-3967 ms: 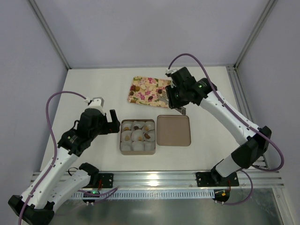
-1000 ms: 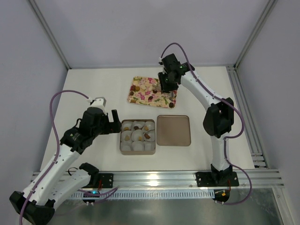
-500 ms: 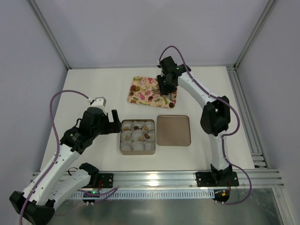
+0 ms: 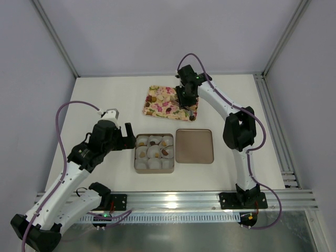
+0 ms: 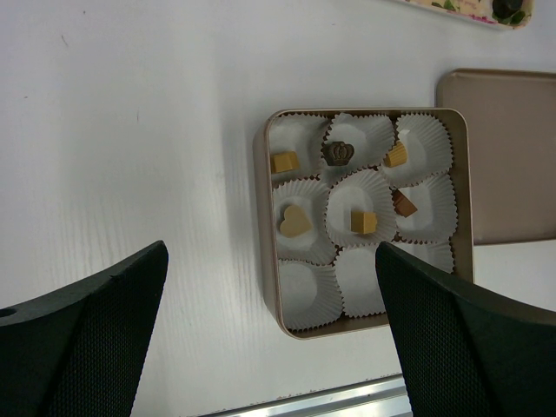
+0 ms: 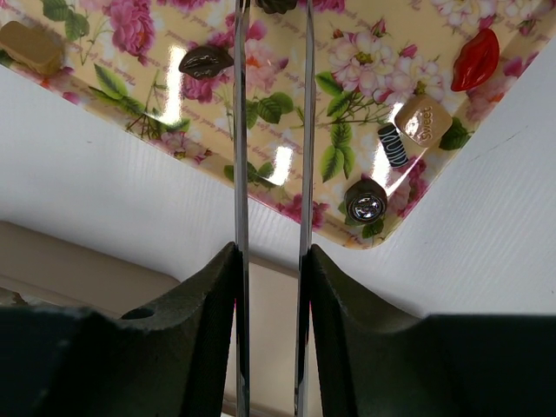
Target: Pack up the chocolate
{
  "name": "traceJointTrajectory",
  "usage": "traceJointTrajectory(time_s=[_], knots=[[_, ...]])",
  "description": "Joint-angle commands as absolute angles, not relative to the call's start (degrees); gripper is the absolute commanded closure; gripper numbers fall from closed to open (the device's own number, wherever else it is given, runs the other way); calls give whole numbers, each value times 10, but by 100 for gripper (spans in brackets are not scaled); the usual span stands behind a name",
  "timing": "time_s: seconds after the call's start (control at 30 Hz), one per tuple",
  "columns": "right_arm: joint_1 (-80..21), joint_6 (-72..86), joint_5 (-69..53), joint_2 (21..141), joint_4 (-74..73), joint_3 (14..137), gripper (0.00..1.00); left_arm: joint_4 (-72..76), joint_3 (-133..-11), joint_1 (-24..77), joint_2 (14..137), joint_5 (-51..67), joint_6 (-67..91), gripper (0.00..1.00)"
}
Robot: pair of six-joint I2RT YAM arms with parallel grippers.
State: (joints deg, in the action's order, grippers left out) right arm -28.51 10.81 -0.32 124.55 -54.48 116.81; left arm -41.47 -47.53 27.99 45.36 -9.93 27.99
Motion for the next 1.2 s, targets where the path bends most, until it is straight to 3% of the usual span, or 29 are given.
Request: traceJointTrajectory(time_s=[0.0,1.17], knots=[[-288,105,-4,1220,-541,1183,62,-410,-476,278,454,-106,275,0],[-312,116,-31,1052,-546,1099,66,-410,-476,279,447,-107,276,0]])
